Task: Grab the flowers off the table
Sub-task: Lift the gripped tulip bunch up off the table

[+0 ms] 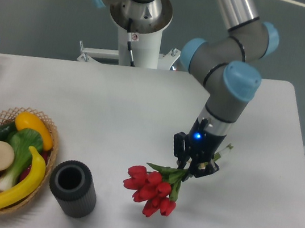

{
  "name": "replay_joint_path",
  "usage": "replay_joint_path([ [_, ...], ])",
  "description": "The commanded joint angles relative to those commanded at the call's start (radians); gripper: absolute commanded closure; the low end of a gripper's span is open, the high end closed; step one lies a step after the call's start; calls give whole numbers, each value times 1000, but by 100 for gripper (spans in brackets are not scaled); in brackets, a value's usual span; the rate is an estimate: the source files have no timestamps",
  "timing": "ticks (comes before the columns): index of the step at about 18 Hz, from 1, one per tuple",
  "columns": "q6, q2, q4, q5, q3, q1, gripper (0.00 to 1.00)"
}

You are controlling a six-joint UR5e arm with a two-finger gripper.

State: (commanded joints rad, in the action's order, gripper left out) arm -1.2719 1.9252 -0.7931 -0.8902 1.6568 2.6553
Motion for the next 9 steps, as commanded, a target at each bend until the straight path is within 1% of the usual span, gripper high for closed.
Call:
replay_joint_path([
  [3, 11, -32, 5, 118, -2, 34, 71],
  [7, 12, -41, 5, 298, -3, 103, 71],
  [9, 22, -41, 5, 394, -6, 121, 71],
])
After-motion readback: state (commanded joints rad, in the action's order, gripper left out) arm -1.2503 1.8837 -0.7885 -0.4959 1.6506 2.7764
